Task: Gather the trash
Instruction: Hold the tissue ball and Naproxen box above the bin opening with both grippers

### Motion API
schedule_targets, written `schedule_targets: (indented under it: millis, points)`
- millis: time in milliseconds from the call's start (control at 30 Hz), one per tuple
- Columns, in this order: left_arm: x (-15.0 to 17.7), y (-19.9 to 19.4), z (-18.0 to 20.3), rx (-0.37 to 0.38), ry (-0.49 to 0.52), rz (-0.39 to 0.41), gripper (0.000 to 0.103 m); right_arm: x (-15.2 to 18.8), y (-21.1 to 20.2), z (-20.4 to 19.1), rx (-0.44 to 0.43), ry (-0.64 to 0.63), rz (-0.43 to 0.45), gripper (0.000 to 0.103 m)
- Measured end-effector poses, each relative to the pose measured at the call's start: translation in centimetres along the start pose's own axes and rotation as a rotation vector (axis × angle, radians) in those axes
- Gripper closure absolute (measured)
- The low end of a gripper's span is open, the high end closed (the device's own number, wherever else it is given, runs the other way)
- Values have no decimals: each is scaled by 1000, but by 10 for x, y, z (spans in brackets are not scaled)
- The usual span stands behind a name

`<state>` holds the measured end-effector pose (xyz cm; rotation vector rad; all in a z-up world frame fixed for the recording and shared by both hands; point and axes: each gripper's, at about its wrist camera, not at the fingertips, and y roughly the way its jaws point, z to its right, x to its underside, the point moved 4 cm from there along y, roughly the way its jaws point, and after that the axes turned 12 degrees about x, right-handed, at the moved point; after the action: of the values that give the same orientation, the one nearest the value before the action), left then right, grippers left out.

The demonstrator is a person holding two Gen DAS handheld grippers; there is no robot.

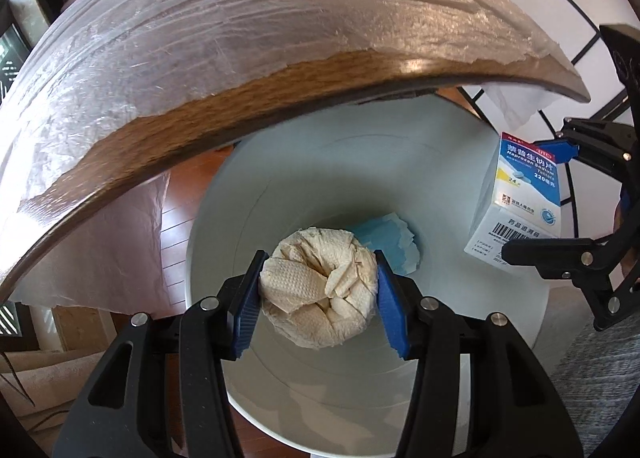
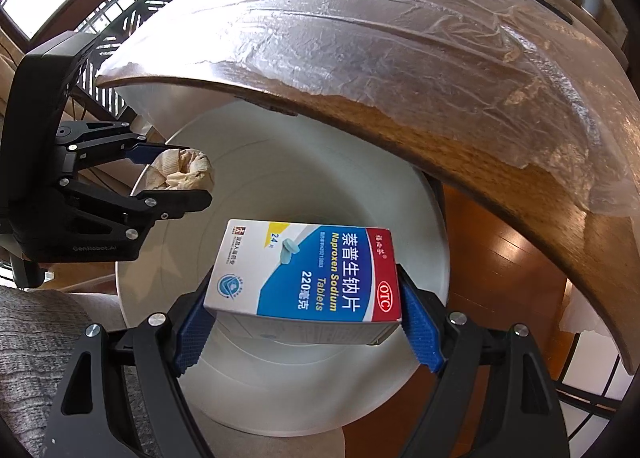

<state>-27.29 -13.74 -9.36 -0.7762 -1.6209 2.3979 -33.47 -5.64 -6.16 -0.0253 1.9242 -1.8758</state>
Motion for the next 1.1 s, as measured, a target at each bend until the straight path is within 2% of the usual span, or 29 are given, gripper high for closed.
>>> schedule_targets:
  millis: [300,733,1033,1067,1100]
  points:
    - [11,19,-1,-28,25,-21,50,-3,9,-11,18,-29,-11,23]
    - [9,47,2,-49,51,-42,50,2,14,-11,29,-40,-26,23]
    - [8,49,4,-38,59,-34,50,-1,15,-14,35,-50,-33,23]
    - [7,46,5,-38,66,-29,48,-1,14,-13,39,-47,-29,22]
    - [7,45,5,-53,68,-30,34,-2,13,-12,48,-40,-25,19]
